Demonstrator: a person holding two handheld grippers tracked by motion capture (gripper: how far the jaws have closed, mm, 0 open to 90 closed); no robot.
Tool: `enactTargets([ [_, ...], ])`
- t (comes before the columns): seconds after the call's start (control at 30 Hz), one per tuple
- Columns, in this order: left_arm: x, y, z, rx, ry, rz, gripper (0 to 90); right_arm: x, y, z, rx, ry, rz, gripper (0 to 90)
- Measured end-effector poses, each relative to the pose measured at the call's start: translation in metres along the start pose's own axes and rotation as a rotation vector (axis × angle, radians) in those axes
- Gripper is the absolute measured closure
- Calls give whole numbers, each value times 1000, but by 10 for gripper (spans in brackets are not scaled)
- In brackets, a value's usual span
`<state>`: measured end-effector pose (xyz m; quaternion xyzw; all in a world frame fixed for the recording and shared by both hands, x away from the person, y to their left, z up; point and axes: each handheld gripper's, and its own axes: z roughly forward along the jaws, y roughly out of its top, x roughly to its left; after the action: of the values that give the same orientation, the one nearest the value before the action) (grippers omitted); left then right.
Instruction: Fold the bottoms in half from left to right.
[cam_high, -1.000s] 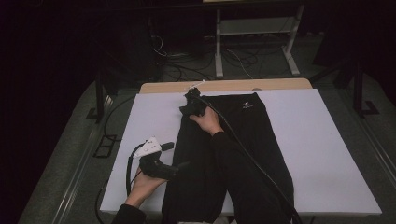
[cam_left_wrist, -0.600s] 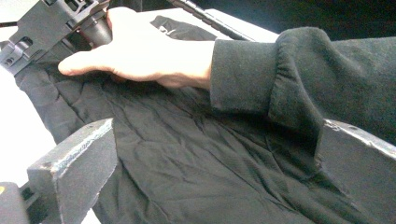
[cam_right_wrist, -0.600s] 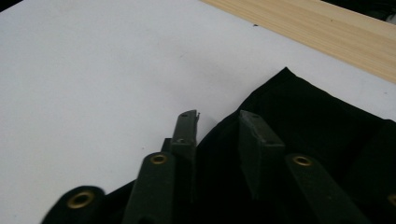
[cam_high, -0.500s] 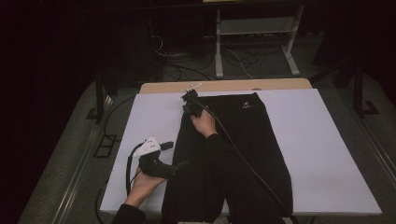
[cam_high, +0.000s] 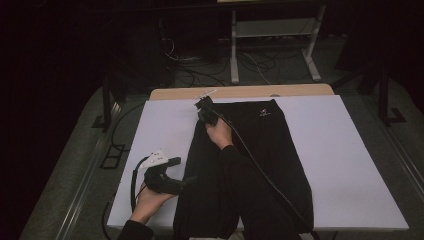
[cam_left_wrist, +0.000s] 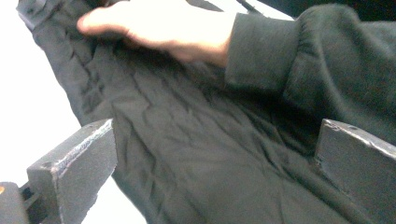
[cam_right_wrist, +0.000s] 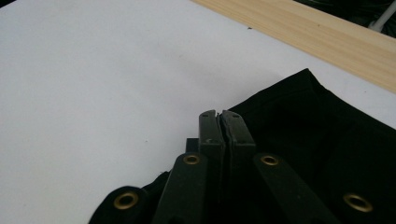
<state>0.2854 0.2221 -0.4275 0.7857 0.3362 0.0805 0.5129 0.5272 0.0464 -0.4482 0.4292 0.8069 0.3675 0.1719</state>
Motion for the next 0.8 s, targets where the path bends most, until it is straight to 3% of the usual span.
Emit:
enactTargets([
  [0.23, -4, -7, -13, 35, 24, 12, 0, 1, 1, -6, -23, 32, 29, 860],
  [0.47, -9, -14, -27, 39, 43, 17, 0, 8, 2, -12, -41, 48, 21, 860],
  [0.7, -14, -19, -33, 73, 18, 37, 1, 15, 1, -14, -41, 49, -1, 860],
  [0.8, -18, -24, -36, 107, 8, 65, 1, 18, -2, -14, -46, 47, -9, 860],
])
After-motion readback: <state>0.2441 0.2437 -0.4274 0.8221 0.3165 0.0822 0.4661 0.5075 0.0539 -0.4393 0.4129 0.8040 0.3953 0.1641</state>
